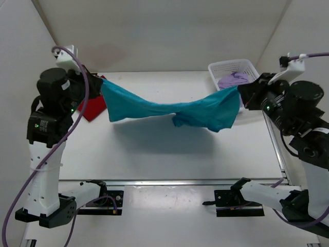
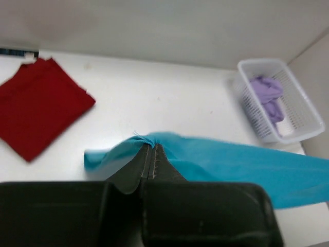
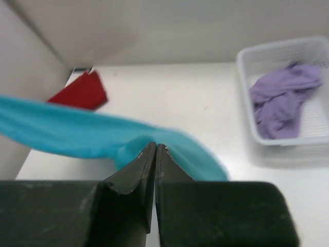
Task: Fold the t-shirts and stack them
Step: Flatten out the tshirt
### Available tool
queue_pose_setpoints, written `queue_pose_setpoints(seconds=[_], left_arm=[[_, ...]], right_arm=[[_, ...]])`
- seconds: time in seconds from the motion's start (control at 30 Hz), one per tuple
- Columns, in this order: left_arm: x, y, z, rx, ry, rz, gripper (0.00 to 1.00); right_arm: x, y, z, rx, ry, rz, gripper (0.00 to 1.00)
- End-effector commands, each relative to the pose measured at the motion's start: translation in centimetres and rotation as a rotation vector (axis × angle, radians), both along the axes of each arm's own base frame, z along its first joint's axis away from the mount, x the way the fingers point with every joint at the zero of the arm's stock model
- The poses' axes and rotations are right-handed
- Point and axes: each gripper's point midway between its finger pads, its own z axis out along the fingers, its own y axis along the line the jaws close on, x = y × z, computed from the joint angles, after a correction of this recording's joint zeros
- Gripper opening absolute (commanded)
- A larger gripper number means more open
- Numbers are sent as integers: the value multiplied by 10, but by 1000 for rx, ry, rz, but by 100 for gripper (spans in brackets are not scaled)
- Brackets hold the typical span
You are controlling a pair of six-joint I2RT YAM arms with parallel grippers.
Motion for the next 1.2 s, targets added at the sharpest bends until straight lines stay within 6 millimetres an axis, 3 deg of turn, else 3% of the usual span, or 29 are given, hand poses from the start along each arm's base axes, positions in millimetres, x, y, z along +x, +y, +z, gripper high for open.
queue_pose_setpoints(seconds=[0.0,0.03,0.07,0.1,0.13,0.17,0.2,0.23,0.3,0.33,0.37,0.4,0.43,0.47,0.5,0.6,0.67,0.7,0.73,0.77,0.8,0.87,0.9,1.0,1.03,1.1,1.13,1.17], left_arm=[[-10,2,20,25,5,-7,0],[0,6,17,24,17,7,0],[9,8,14,20,32,14,0],[14,7,10,10,45,-1,0],[29,11,-3,-2,73,18,0],[41,9,-14,-5,97,17,0],[52,15,-32,6,128,46,0],[68,16,-43,1,143,54,0],[93,21,-91,-19,238,66,0],[111,24,-110,-33,277,65,0],[126,23,-131,-39,329,63,0],[140,24,-155,-38,387,65,0],[148,18,-151,-35,377,49,0],[160,16,-164,-33,409,47,0],[168,15,-151,-34,376,53,0],[194,12,-110,-101,275,43,0],[204,23,-49,-153,157,60,0],[209,19,-46,-177,159,30,0],[211,44,-19,-213,97,75,0],[211,50,-4,-248,66,78,0],[207,61,16,-280,8,76,0],[198,78,26,-333,-42,87,0],[190,81,45,-338,-103,80,0],[176,106,69,-360,-157,112,0],[176,109,73,-353,-177,112,0],[178,110,57,-369,-144,113,0],[177,104,52,-367,-134,106,0],[176,105,42,-361,-112,115,0]], right_arm=[[22,14,-3,-100,20,38,0],[28,16,6,-104,-5,33,0],[50,16,-3,-134,20,21,0],[67,31,-4,-110,21,102,0],[94,25,-11,-66,33,141,0],[108,23,-18,-44,51,158,0],[133,23,-33,-25,83,167,0],[147,14,-30,-14,72,158,0],[187,28,-55,-21,137,196,0],[197,32,-48,-12,121,220,0],[226,39,-65,-12,161,238,0],[235,45,-70,-18,173,238,0],[255,46,-74,1,177,244,0],[264,42,-61,19,147,225,0],[280,45,-69,31,145,239,0],[307,30,-42,134,49,222,0],[315,15,8,194,-112,195,0],[309,6,27,235,-151,180,0],[297,-2,61,247,-252,177,0],[281,-9,93,264,-342,168,0],[278,-17,106,273,-396,149,0],[256,-18,139,263,-503,147,0],[239,-19,162,245,-570,145,0],[220,-19,173,231,-593,155,0],[227,-20,158,229,-547,154,0],[219,-19,149,204,-524,155,0],[235,-21,118,191,-437,137,0],[229,-19,116,181,-431,137,0]])
